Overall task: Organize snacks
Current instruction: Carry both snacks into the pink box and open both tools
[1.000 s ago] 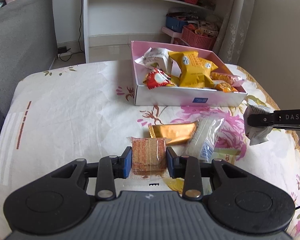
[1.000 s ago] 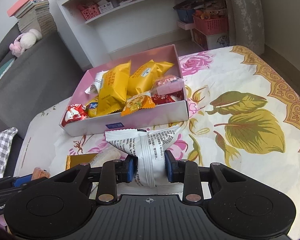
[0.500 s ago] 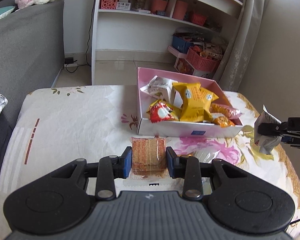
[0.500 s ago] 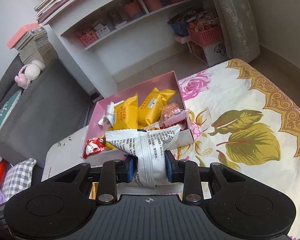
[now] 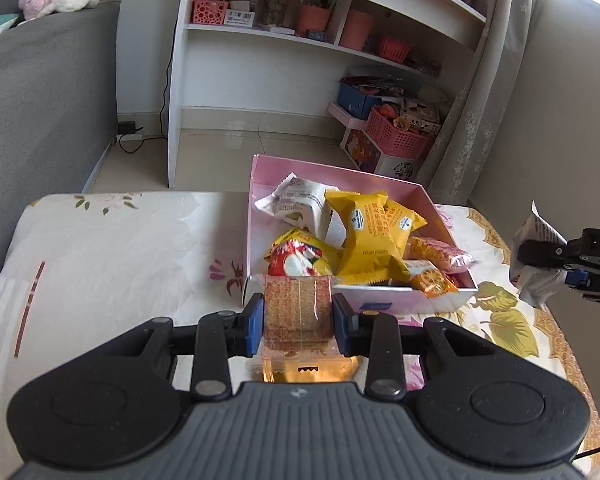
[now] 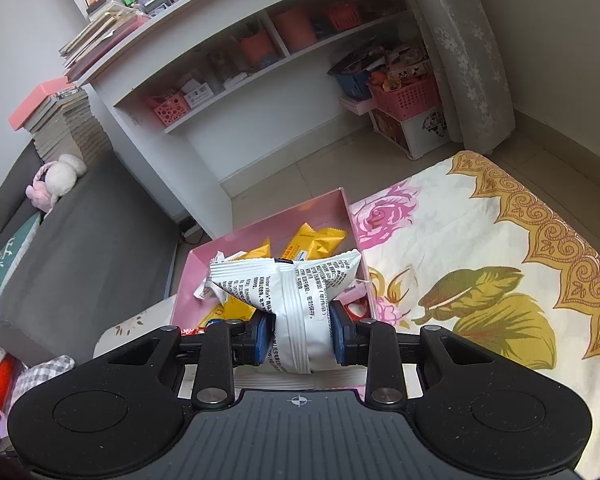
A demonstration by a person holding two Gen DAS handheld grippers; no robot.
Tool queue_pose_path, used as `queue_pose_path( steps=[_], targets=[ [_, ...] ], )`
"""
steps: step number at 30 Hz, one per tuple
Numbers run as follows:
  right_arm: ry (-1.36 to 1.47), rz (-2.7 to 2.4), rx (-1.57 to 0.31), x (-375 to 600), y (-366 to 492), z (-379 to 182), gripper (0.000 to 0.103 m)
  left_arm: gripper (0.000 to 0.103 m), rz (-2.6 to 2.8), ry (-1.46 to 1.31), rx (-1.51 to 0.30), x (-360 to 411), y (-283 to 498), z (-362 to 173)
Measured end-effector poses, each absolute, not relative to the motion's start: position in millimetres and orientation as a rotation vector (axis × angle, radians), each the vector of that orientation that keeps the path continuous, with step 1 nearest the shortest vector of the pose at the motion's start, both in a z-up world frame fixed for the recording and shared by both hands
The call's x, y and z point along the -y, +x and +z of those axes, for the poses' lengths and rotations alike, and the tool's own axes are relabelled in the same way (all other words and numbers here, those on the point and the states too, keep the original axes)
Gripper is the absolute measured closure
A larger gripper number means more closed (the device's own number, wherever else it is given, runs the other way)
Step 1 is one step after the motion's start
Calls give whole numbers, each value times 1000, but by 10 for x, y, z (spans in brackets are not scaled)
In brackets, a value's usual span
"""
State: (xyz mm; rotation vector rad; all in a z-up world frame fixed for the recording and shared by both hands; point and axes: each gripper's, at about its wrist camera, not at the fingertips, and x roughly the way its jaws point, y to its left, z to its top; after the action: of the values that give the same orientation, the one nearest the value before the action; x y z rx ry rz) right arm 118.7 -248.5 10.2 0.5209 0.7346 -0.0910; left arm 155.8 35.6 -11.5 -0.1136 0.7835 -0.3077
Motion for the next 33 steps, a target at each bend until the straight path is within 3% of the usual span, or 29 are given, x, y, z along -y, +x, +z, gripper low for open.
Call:
queue_pose_path(
  steps=[15,28,29,30,32,33],
  targets=[
    [474,-70,-769,2469,1972,-187,73,71,-254,-2,-740,98,2230,-205],
    [493,-84,-784,2537,2154,-311,70,70,-185,-22,-757,113,2440,-337],
    [491,-87,-780,2537,2149,-312,70,58,-182,-21,-752,105,2433,-335],
    [491,-89,-780,2535,2147,-311,67,36,-185,-23,-750,96,2426,-334],
    [502,-87,-773,2544,2138,-307,58,27,-196,-21,-735,83,2397,-324],
    [513,-86,-768,2551,2127,-300,45,27,-204,-14,-733,84,2387,-316]
  ],
)
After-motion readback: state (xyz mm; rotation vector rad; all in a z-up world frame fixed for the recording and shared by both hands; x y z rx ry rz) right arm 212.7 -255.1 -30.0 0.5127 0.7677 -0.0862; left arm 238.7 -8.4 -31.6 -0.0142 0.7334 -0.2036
